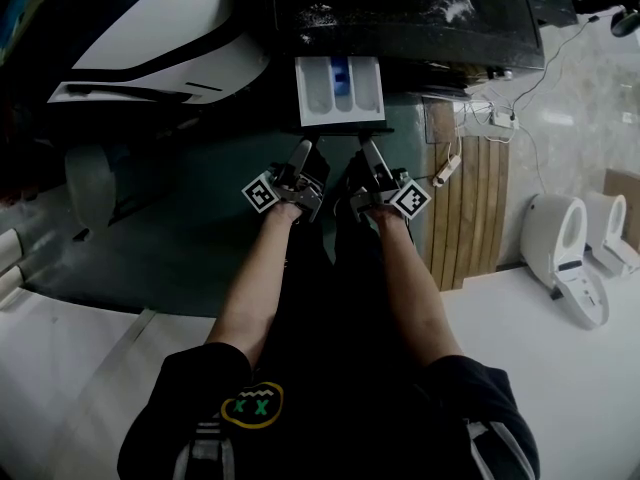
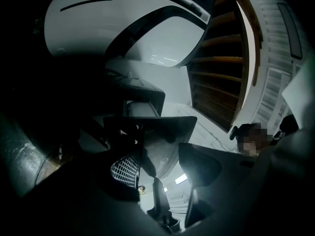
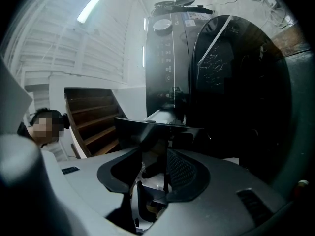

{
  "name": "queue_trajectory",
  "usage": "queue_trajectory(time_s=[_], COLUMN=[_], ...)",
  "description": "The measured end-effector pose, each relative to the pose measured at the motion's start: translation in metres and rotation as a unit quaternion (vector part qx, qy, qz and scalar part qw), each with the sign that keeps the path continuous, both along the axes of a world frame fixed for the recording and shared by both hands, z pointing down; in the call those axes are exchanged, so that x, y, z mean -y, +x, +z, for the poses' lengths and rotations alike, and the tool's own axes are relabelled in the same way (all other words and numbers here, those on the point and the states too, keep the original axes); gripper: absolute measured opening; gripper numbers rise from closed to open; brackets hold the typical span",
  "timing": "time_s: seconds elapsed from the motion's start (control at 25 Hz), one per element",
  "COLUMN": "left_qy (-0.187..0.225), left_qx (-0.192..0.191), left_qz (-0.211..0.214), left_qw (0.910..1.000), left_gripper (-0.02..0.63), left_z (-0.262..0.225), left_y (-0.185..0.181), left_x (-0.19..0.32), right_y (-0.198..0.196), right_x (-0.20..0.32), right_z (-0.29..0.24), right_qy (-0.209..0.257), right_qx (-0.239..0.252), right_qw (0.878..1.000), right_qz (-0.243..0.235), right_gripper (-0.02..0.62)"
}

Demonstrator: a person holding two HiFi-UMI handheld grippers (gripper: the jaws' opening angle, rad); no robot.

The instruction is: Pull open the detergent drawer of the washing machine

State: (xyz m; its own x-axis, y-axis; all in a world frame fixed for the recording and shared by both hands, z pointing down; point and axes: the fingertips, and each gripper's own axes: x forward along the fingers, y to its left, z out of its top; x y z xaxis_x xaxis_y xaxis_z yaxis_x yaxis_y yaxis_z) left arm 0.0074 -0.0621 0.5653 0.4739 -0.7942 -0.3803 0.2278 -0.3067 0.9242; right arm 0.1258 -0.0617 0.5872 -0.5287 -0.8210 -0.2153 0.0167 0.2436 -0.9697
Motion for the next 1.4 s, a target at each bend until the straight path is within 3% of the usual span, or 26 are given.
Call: queue_trajectory(time_s=[0.32,0.56,0.84,0.92,1.0,1.08,1.16,1.28,1.4], left_qy=[-0.003,-0.001,-0.005,0.006,0.027,0.054,0.086,0.153,0.227], left_qx=[-0.003,0.002,0.021,0.033,0.069,0.131,0.192,0.293,0.369], left_qz=[0.004,0.012,0.027,0.043,0.064,0.084,0.107,0.132,0.122], left_qw=[1.0,0.9999,0.9994,0.9985,0.9952,0.9863,0.9716,0.9346,0.893], left_gripper=[0.249,0.299,0.301,0.301,0.301,0.301,0.298,0.291,0.291], left_z=[0.001,0.002,0.003,-0.005,-0.014,-0.025,-0.046,-0.09,-0.141], left_y=[0.001,0.0,-0.003,-0.003,-0.004,-0.006,-0.004,0.003,0.007], left_x=[-0.008,-0.01,-0.021,-0.027,-0.033,-0.038,-0.042,-0.044,-0.039], right_y=[-0.001,-0.002,-0.007,-0.007,-0.006,-0.006,-0.006,-0.007,-0.012], right_x=[-0.009,-0.012,-0.024,-0.029,-0.033,-0.035,-0.036,-0.034,-0.028], right_z=[0.003,0.005,0.002,-0.003,-0.014,-0.034,-0.057,-0.103,-0.155], right_qy=[-0.007,-0.011,-0.012,-0.009,0.003,0.026,0.057,0.112,0.173], right_qx=[-0.01,-0.021,-0.05,-0.066,-0.089,-0.13,-0.184,-0.266,-0.333], right_qw=[1.0,1.0,0.997,0.996,0.994,0.988,0.977,0.953,0.924], right_qz=[-0.004,-0.018,-0.049,-0.06,-0.07,-0.08,-0.088,-0.09,-0.075], right_gripper=[0.159,0.206,0.21,0.212,0.212,0.212,0.206,0.201,0.193])
